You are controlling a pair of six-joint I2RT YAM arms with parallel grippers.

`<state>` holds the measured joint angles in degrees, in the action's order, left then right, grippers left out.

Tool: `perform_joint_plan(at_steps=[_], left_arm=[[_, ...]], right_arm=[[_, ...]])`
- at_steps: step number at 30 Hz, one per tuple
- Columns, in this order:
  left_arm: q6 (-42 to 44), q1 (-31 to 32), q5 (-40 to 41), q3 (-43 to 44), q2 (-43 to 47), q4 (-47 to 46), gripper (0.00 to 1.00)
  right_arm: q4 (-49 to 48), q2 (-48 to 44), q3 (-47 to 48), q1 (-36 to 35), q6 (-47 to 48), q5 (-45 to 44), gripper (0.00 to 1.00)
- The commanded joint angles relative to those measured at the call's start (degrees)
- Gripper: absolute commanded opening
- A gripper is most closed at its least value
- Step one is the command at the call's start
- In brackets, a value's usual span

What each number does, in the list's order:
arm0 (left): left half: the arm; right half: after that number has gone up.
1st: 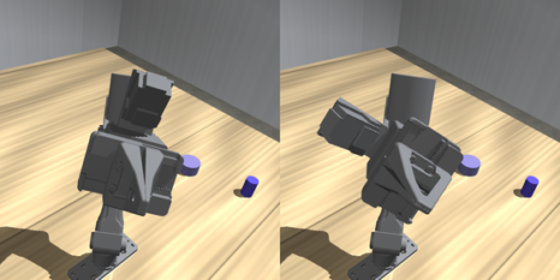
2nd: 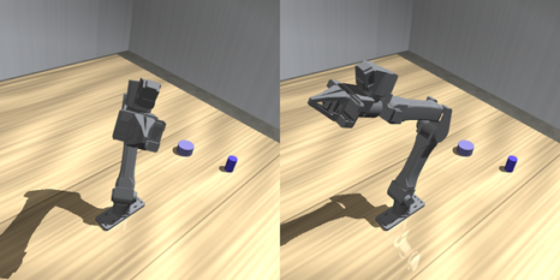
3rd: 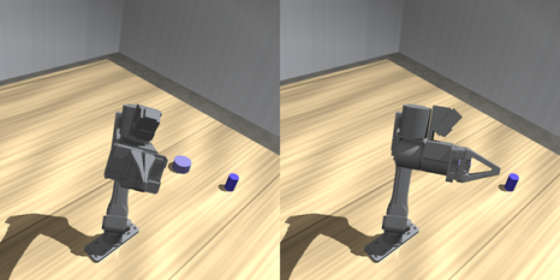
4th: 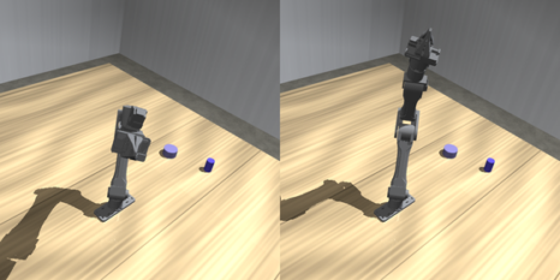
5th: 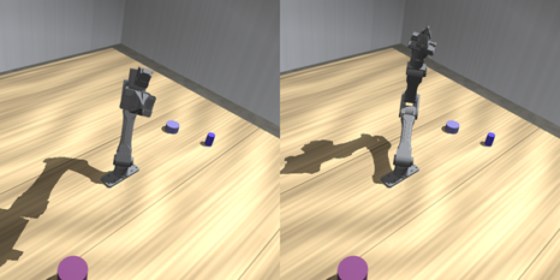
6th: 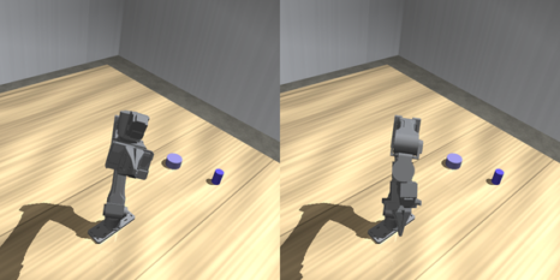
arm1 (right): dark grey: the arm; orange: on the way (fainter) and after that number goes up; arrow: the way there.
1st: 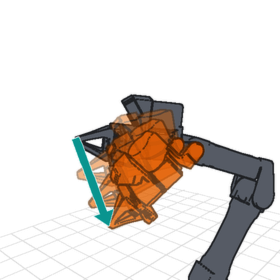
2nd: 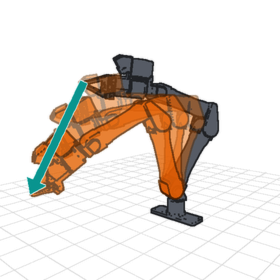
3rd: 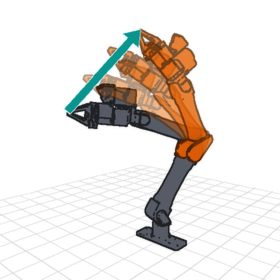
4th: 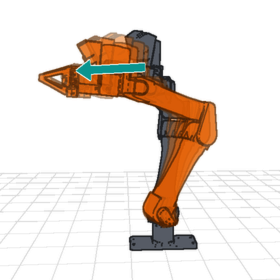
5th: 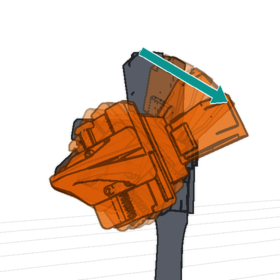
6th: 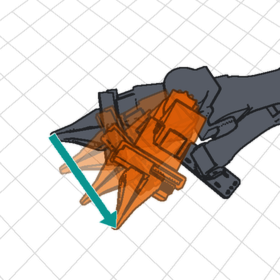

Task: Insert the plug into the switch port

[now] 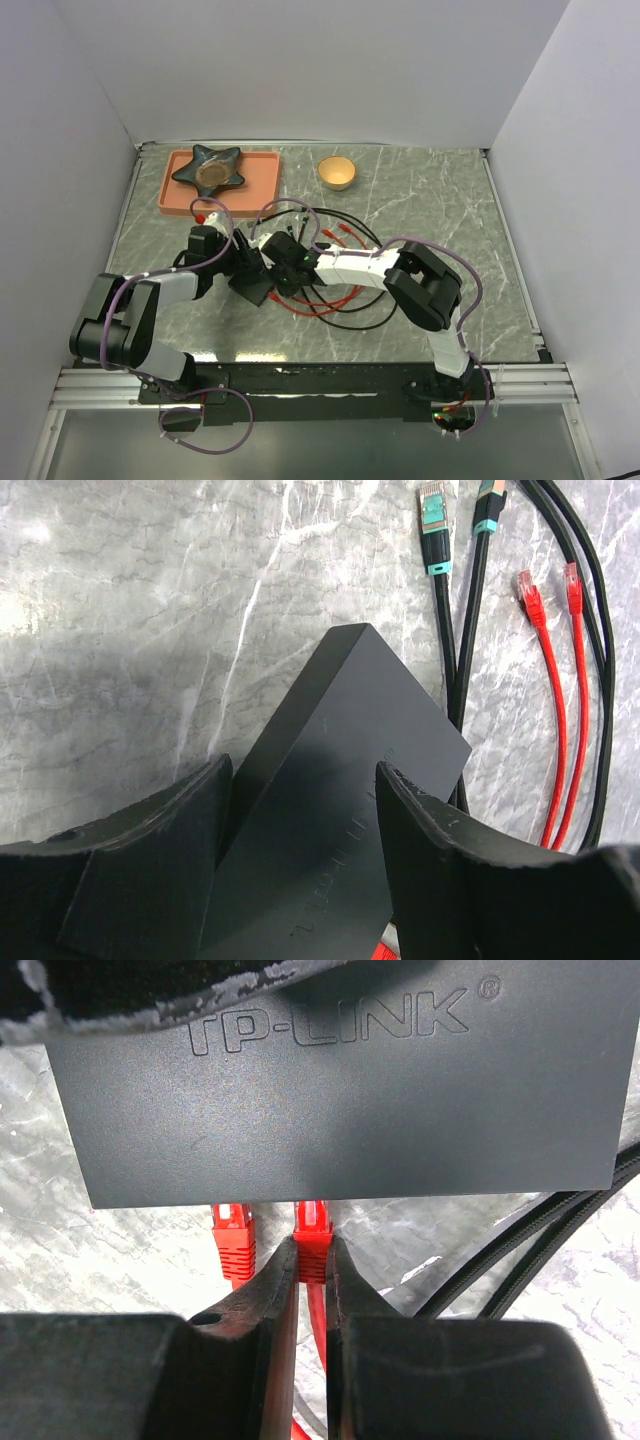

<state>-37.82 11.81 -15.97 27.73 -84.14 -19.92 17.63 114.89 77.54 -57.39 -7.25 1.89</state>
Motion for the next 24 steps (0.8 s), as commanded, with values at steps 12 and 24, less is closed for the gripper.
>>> perform_joint_plan(at_steps=[12, 24], left_arm=[[-7.4, 6.7, -13.2, -4.7, 1.4, 1.9, 0.62], [-11.5, 10.0, -15.7, -6.4, 3.1, -0.2, 0.61]], right_arm=[[-17.4, -3.4, 0.2, 0.3, 0.1, 0.3, 0.0], [-21.8, -2.2, 2.2, 0.4, 2.2, 6.2, 0.0]])
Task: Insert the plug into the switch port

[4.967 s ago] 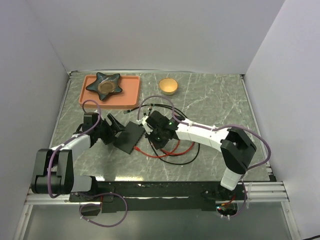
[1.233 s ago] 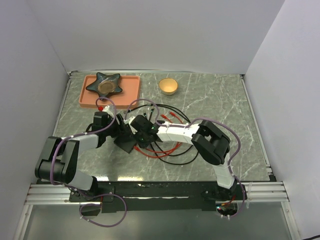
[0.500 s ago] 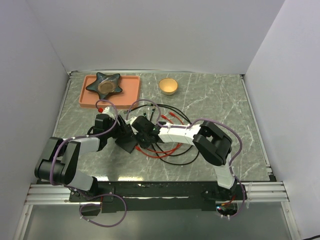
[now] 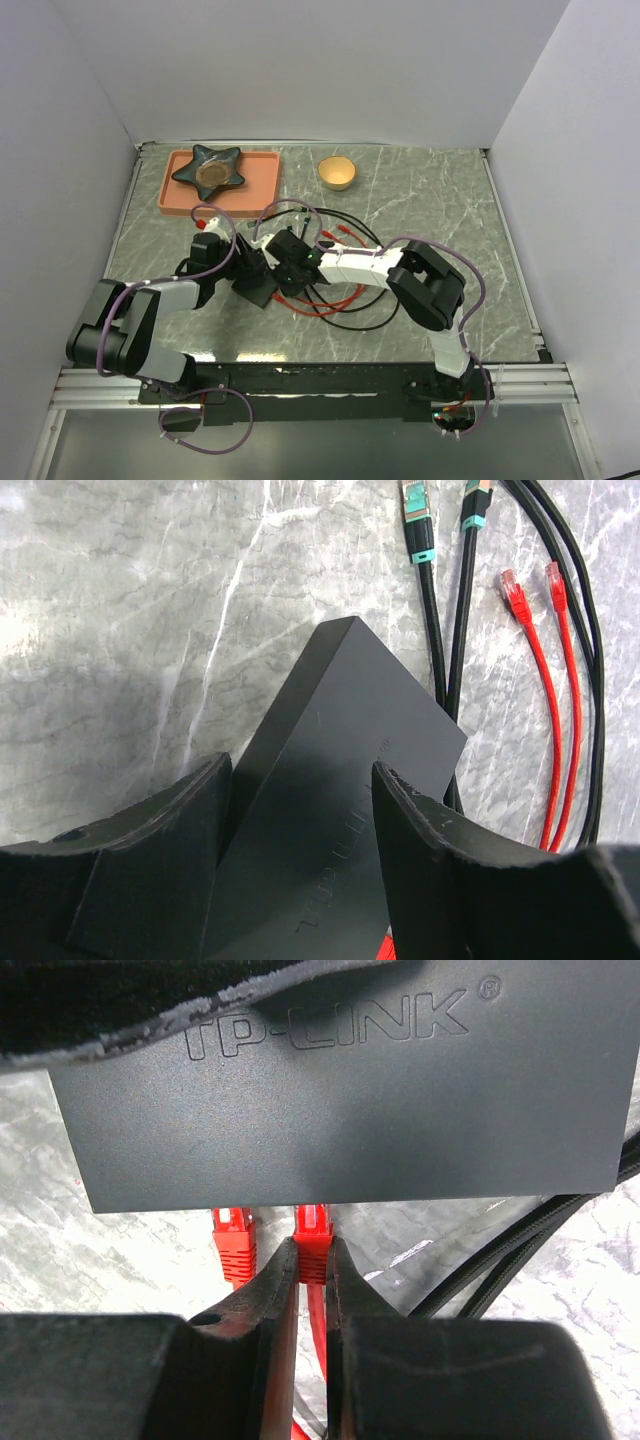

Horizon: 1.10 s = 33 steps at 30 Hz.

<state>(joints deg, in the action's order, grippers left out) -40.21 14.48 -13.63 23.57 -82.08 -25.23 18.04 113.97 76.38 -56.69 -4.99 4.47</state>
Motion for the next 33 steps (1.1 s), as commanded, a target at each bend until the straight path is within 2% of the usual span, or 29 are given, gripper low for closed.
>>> perform_joint_plan(at_steps=[1, 15, 23, 33], left_arm=[[-10.1, 7.7, -18.0, -2.5, 1.7, 4.8, 0.61], [-11.3, 13.9, -17.0, 0.0, 3.6, 10.6, 0.6], [-13.4, 15.6, -17.2, -1.0, 2.6, 9.5, 0.59], [-13.1, 16.0, -13.7, 0.9, 11.8, 19.2, 0.59]], right_arm=[[-22.1, -1.3, 3.5, -0.3, 0.1, 3.8, 0.0], [-20.3, -1.6, 6.1, -0.3, 2.9, 6.7, 0.0], [-20.2, -1.6, 7.7, -0.1, 3.0, 6.6, 0.0], [-19.2, 0.8, 12.8, -0.1, 1.6, 7.7, 0.0]])
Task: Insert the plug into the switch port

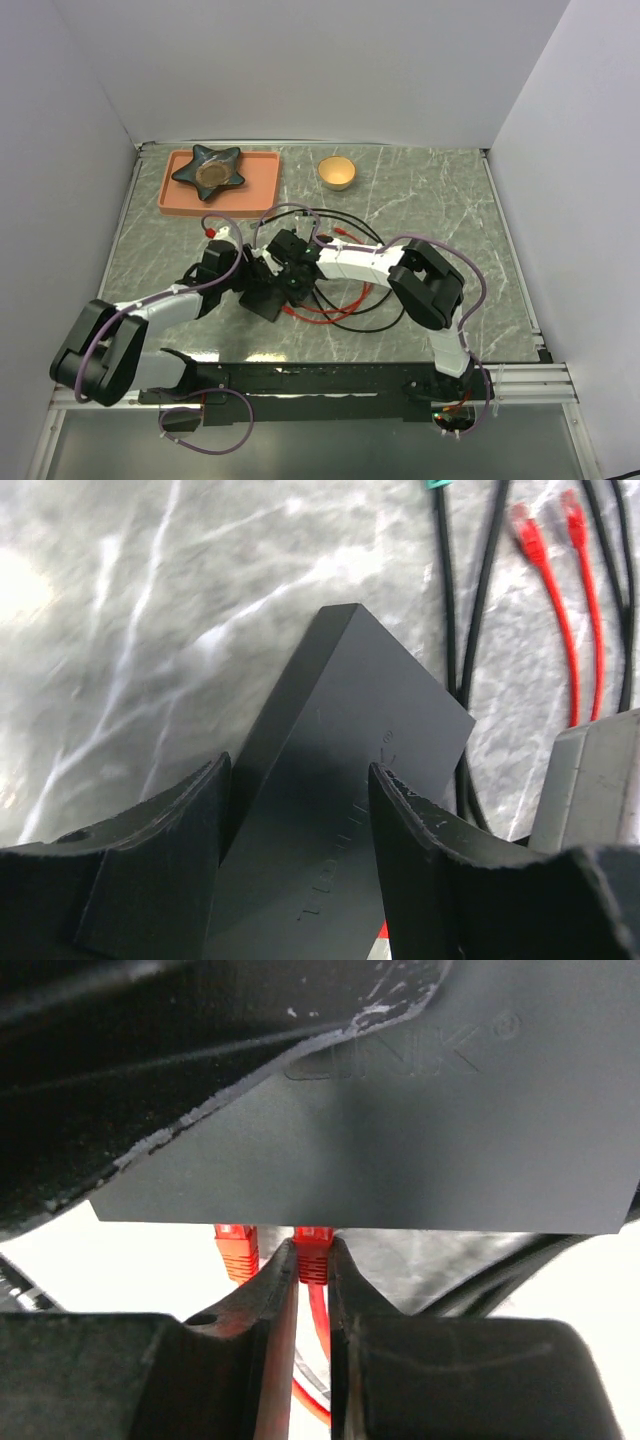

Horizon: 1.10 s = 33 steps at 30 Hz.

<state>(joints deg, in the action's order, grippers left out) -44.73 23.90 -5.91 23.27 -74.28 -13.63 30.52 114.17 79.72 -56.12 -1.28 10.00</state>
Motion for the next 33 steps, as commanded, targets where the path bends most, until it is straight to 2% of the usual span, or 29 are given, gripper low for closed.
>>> perform_joint_plan(at_steps=[1, 14, 20, 22, 27, 31, 33], left_arm=[[-8.7, 6.6, -21.4, 1.3, 4.3, 7.9, 0.59], [-8.9, 6.6, -20.5, 1.2, 5.0, 9.6, 0.6], [-6.4, 6.5, -17.6, 4.9, 6.5, 16.0, 0.62], [-5.6, 6.3, -16.8, 6.2, 6.5, 17.8, 0.63], [-3.6, 4.7, -14.7, 9.3, 5.3, 21.5, 0.67], [-2.4, 1.6, -12.9, 10.3, 4.1, 22.9, 0.7], [-1.5, -0.3, -12.5, 11.0, 3.4, 23.6, 0.71]], right_arm=[[-31.4, 0.8, 9.8, -0.7, -2.4, 2.2, 0.0], [-27.7, 4.2, 17.2, -0.8, -5.2, 2.6, 0.0], [-27.5, 3.6, 15.4, -0.8, -6.4, 1.8, 0.01], [-26.4, 3.3, 14.7, -0.7, -6.1, 1.2, 0.12], [-26.0, 0.4, 10.0, -0.6, -5.2, -0.2, 0.15], [-24.9, -1.3, 6.4, -0.5, -4.7, 0.8, 0.27], [-23.2, -1.4, 5.9, -0.5, -4.2, 1.1, 0.29]])
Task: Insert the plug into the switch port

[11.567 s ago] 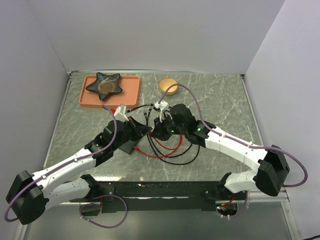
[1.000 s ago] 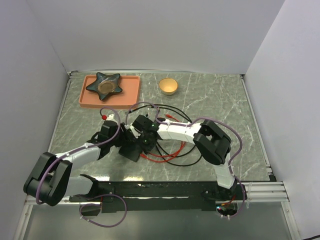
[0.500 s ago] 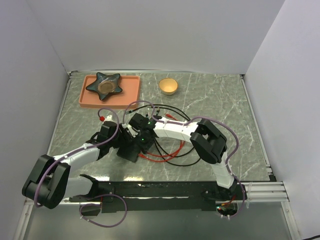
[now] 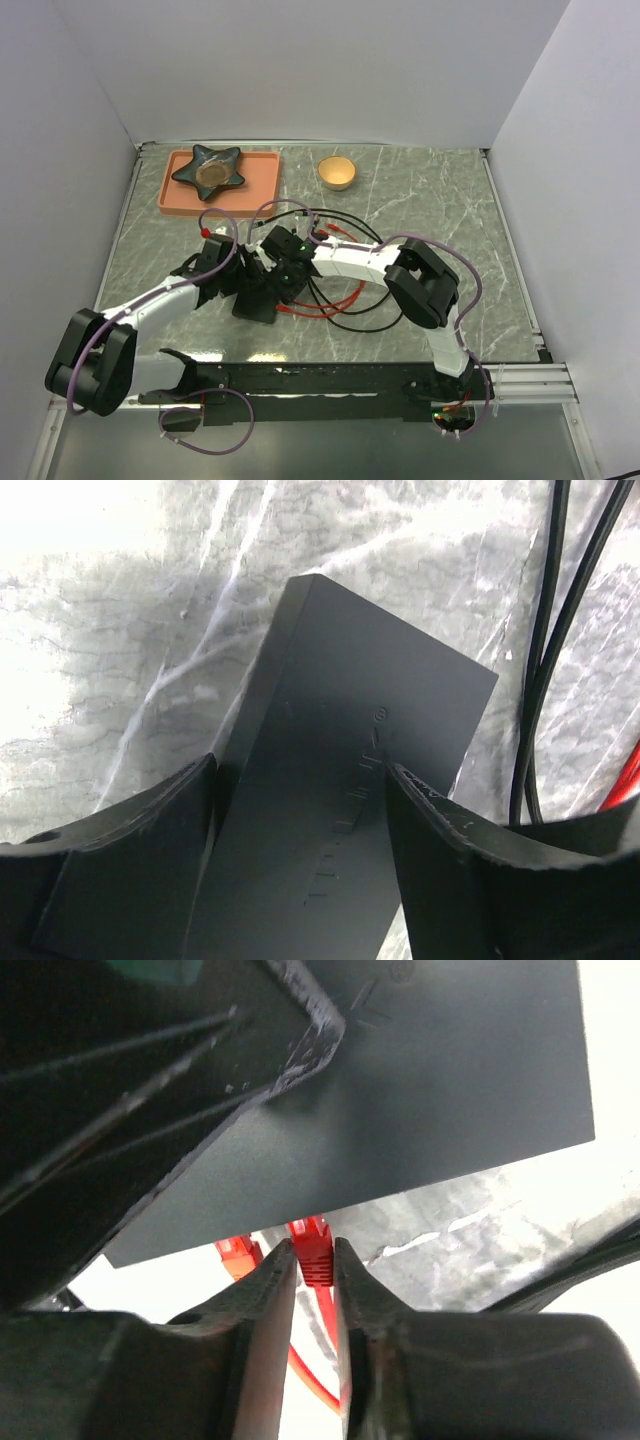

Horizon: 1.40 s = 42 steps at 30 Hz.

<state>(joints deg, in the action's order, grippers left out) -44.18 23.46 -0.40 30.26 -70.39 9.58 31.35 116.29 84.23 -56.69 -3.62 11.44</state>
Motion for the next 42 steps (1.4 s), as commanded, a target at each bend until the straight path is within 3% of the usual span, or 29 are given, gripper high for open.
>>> perform_joint_plan(at_steps=[1, 6, 9, 12, 15, 21, 28, 33, 36, 42], left_arm=[[-1.7, -0.3, -17.8, 4.3, -0.8, 0.2, 0.72], [0.0, -1.5, -15.9, 6.8, -3.6, 1.1, 0.72], [0.4, -2.1, -13.2, 8.4, -4.2, 2.5, 0.73], [1.4, -2.7, -9.4, 10.9, -3.9, 5.7, 0.76], [2.1, -3.0, -5.2, 14.2, -1.9, 10.0, 0.81], [3.0, -2.9, 0.2, 20.0, 4.8, 15.0, 0.86], [3.3, -3.0, 1.6, 21.8, 18.3, 15.2, 0.94], [-2.2, -3.0, 0.8, 20.5, 28.8, 3.5, 1.0], [-6.1, -3.0, 0.2, 20.9, 30.9, -3.8, 0.96], [-12.8, -3.0, 3.0, 23.4, 27.2, -0.3, 0.96]], right_arm=[[-24.0, -3.4, 0.6, 0.0, -1.7, 0.2, 0.29], [-23.4, -3.4, -2.0, 0.0, -1.0, 1.2, 0.34], [-21.8, -3.4, -2.4, -0.1, -0.3, 0.3, 0.43], [-20.9, -5.6, -4.2, 0.0, -0.1, -2.5, 0.57], [-19.3, -8.6, -6.1, 0.1, 0.0, -5.1, 0.79], [-10.3, -11.3, -3.7, 0.0, -0.2, -9.4, 0.99], [-12.8, -22.4, -11.8, 0.1, -3.5, -11.4, 0.99], [-16.7, -31.8, -16.6, 0.9, -7.8, -12.3, 0.99], [-16.1, -33.2, -13.5, 2.1, -9.6, -12.4, 0.99], [-13.3, -32.2, -9.1, 5.7, -15.3, -12.6, 0.99]])
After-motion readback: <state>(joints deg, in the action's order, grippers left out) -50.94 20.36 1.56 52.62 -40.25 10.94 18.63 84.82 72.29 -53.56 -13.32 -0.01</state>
